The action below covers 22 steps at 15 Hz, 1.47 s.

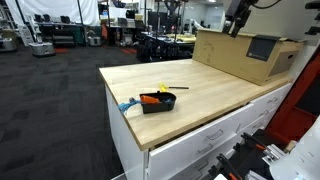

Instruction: Shift the black object to the right

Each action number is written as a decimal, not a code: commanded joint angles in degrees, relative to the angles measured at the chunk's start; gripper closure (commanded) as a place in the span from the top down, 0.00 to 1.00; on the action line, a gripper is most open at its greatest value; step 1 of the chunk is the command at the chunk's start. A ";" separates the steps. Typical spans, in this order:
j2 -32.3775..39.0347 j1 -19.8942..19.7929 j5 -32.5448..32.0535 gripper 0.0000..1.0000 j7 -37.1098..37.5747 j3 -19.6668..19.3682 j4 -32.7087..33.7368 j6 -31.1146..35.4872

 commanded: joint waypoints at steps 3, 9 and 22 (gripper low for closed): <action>4.70 2.68 1.59 1.00 -2.52 3.49 -0.34 4.15; 12.68 7.60 0.46 1.00 -11.98 6.21 -0.05 12.45; 22.04 12.04 -1.79 1.00 -44.33 8.59 0.27 19.17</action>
